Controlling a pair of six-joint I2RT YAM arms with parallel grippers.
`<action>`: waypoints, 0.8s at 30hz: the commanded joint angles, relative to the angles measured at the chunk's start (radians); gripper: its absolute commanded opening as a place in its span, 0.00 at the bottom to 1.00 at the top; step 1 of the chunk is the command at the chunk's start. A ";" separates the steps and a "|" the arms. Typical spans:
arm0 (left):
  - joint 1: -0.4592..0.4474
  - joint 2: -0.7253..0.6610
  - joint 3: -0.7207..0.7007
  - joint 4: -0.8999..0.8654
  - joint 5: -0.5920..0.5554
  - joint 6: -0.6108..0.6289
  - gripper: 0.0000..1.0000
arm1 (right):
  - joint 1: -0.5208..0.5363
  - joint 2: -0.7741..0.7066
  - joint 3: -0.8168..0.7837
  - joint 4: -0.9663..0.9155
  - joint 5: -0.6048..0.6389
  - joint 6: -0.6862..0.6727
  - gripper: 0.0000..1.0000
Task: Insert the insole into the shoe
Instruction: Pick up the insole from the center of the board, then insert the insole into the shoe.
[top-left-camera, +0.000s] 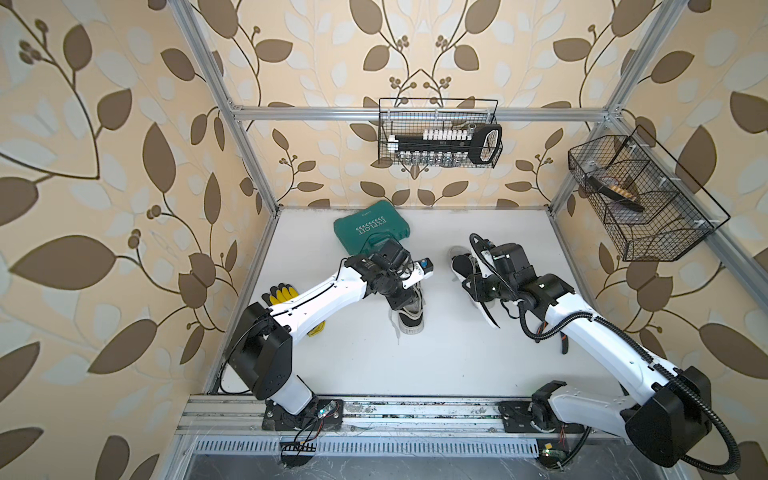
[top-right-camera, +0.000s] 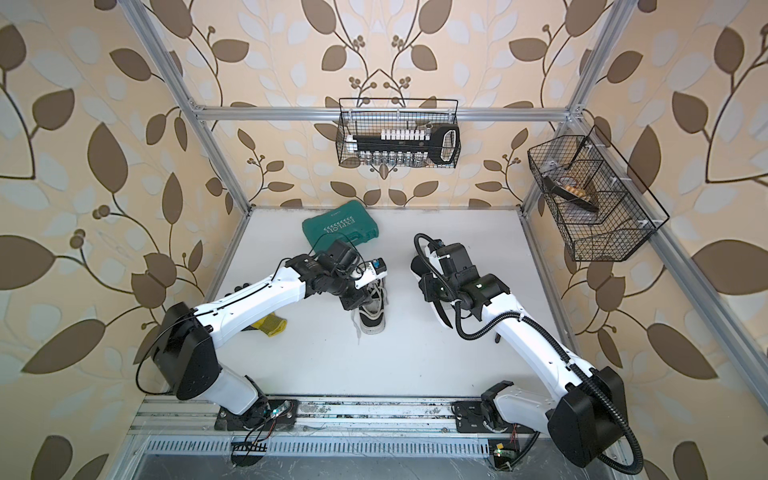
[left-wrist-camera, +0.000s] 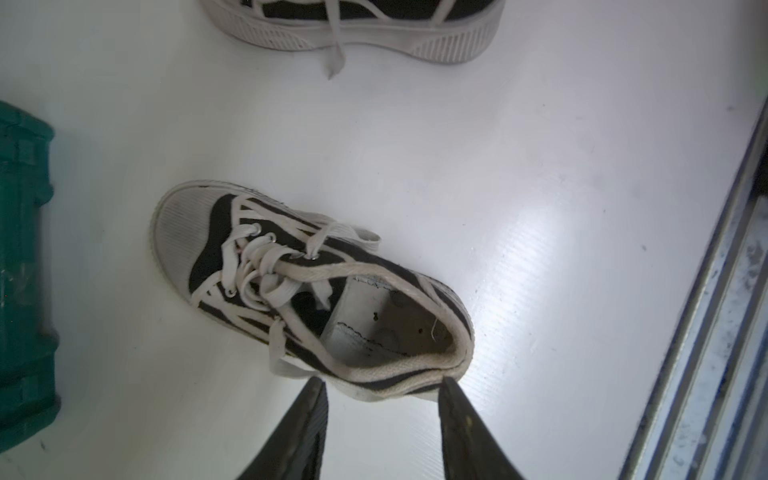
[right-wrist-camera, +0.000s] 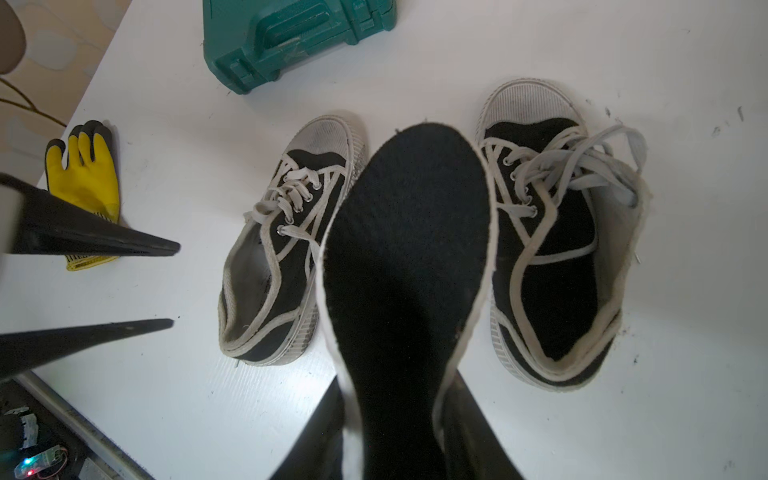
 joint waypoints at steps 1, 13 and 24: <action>-0.020 0.054 0.044 -0.028 -0.045 0.151 0.41 | -0.011 -0.016 -0.005 -0.030 -0.032 -0.020 0.35; -0.034 0.219 0.128 -0.055 -0.156 0.168 0.34 | -0.057 -0.031 -0.015 -0.039 -0.057 -0.032 0.35; -0.072 0.273 0.085 0.078 -0.365 0.180 0.49 | -0.083 -0.034 -0.007 -0.045 -0.082 -0.034 0.34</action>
